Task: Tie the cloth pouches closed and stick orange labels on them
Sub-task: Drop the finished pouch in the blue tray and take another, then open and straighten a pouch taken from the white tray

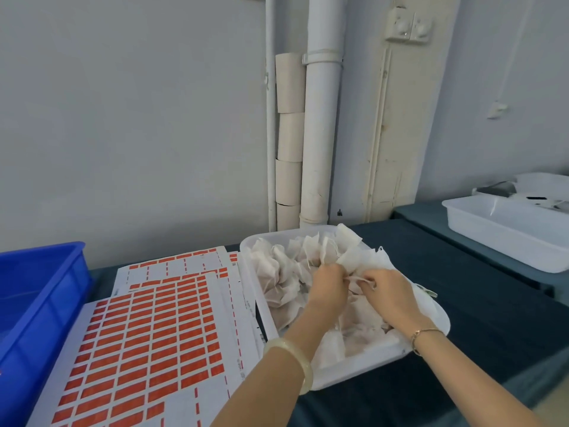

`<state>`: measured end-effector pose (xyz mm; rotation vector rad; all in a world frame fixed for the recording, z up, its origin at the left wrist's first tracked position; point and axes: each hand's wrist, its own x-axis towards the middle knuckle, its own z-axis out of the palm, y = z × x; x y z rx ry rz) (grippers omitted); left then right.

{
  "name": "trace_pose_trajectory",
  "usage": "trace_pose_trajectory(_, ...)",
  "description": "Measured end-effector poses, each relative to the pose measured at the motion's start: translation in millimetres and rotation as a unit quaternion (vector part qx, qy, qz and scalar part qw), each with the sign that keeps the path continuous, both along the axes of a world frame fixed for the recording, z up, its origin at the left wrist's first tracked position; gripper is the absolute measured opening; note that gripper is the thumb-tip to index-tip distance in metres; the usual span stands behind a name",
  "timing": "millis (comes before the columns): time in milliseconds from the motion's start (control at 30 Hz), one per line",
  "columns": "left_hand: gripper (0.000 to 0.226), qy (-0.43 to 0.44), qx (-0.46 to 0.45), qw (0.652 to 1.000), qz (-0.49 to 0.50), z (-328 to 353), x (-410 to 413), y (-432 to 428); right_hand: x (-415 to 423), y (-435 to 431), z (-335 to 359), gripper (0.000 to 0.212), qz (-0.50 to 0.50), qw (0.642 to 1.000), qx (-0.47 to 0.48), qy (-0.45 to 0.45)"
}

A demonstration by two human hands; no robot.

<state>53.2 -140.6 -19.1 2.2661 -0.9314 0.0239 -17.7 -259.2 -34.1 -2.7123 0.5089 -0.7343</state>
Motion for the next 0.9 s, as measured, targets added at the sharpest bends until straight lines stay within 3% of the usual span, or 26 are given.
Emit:
trace_pose_trajectory(133, 0.038, -0.010, -0.096, 0.995, 0.009, 17.8, 1.9, 19.9, -0.7, 17.4, 17.9, 0.020, 0.036, 0.992, 0.028, -0.117)
trace_pose_trajectory(300, 0.022, -0.046, -0.153, 0.987, -0.004, 37.1, -2.5, 66.0, -6.9, 48.3, 44.6, 0.004, 0.090, 0.967, 0.111, -0.209)
trace_pose_trajectory(400, 0.014, -0.075, -0.181, 0.980, 0.024, 42.7, -8.8, 104.1, -11.1, 72.7, 56.2, 0.004, 0.120, 0.954, 0.139, -0.238)
trace_pose_trajectory(700, 0.008, -0.030, -0.191, 0.975, 0.109, 39.3, -55.4, 189.0, -11.7, 153.7, 60.6, 0.011, 0.224, 0.927, 0.236, -0.185)
trace_pose_trajectory(900, 0.011, 0.086, -0.195, 0.955, 0.204, 19.1, -75.8, 231.4, -16.4, 204.4, 41.6, 0.010, 0.312, 0.905, 0.270, -0.103)
